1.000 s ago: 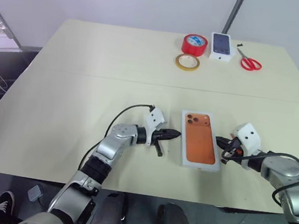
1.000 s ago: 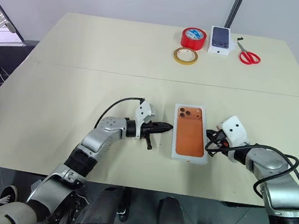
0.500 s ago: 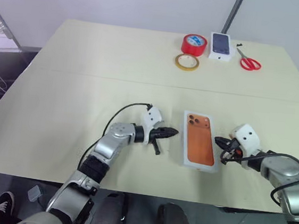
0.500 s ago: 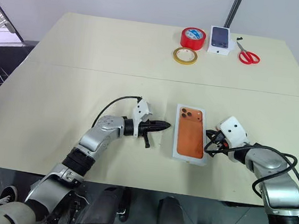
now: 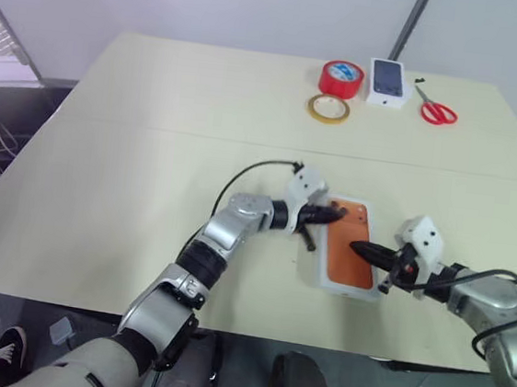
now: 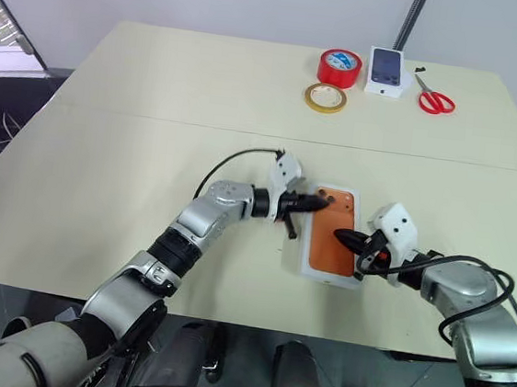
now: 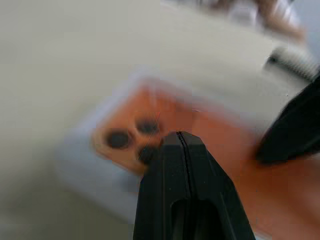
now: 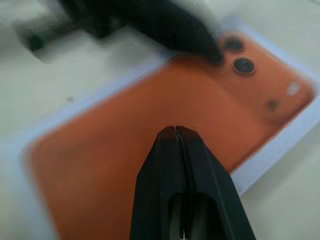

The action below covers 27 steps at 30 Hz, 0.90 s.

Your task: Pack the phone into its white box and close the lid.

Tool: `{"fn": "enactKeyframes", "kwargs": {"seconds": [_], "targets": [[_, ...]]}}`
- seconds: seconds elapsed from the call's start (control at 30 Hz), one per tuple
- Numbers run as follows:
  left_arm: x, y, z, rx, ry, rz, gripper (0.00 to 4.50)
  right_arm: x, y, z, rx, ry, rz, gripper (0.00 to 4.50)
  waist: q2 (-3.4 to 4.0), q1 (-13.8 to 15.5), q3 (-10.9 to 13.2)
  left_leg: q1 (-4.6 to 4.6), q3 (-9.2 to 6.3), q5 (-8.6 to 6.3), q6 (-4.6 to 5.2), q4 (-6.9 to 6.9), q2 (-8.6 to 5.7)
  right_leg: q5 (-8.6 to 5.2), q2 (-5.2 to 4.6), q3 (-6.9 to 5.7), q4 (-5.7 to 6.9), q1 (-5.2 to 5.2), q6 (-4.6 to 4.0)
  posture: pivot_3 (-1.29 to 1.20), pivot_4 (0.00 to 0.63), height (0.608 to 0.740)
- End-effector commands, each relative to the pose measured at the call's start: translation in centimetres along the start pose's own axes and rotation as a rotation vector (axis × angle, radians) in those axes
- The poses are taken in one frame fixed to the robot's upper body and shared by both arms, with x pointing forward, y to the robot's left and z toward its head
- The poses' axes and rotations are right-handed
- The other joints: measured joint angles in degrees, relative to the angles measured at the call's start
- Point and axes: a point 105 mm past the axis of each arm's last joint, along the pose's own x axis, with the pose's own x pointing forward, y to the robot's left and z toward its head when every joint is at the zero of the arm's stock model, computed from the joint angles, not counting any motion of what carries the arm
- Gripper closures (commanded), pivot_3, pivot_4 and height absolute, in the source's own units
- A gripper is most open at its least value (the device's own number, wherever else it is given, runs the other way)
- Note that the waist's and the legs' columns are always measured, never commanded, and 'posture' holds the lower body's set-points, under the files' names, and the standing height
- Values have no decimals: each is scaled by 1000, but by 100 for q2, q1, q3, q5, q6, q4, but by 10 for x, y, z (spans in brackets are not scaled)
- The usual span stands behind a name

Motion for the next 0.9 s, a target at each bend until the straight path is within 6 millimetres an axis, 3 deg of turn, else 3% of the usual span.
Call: {"fn": "enactKeyframes", "kwargs": {"seconds": [0.03, 0.1, 0.2, 0.27, 0.43, 0.53, 0.63, 0.9], "targets": [[0, -6, -31, 64, 142, -31, 4500, 3, 7, -10, -67, 70, 10, 4476, 1, -5, -16, 10, 1, -1, 0, -1, 0, 0, 0, 0, -3, 12, -1, 0, 150, 728], [-3, -5, -21, 40, 78, -31, 4500, 4, 5, 0, 22, 3, 12, 4476, -1, -9, -15, 37, 0, -5, 3, -6, 4, -2, -1, 0, -16, 43, -1, 0, 150, 728], [-9, -3, -5, -25, -23, -39, 3633, 2, 5, 16, 73, -81, 31, 3606, 0, -16, -14, 49, -1, -7, 3, -10, 8, -2, -10, 7, -22, 56, -2, 0, 150, 728], [-21, 10, 12, 28, -109, 29, 2683, -2, -6, 26, 105, -137, -9, 2624, 0, -22, -12, 47, -1, -7, 3, -10, 7, -2, -20, 8, -22, 54, -2, 0, 150, 728], [-85, 37, 33, 76, -214, 136, 208, -15, -22, 48, 77, -237, -30, 86, 4, -121, -9, 39, 0, -7, 1, -23, 7, -1, -26, 8, -20, 35, -2, 0, 150, 728], [-124, 37, 43, 103, -260, 126, 33, -25, -27, 57, -8, -274, -40, 5, 5, -107, -9, 40, 1, 0, -9, -44, 7, -1, -26, 8, -23, 27, -2, 0, 150, 728], [-158, 38, 33, 112, -204, 157, 33, -36, -33, 60, -53, -286, -26, 5, 7, -94, -8, 40, 3, 3, -14, -47, 2, -1, -32, 7, -24, 29, -2, 0, 150, 728], [-225, 36, -9, 32, -107, 300, 33, -65, -55, 24, -121, -132, -51, 5, 7, -100, -8, 53, 4, 3, -14, -64, -5, -2, -45, 8, -30, 35, -3, 0, 150, 728]]}}
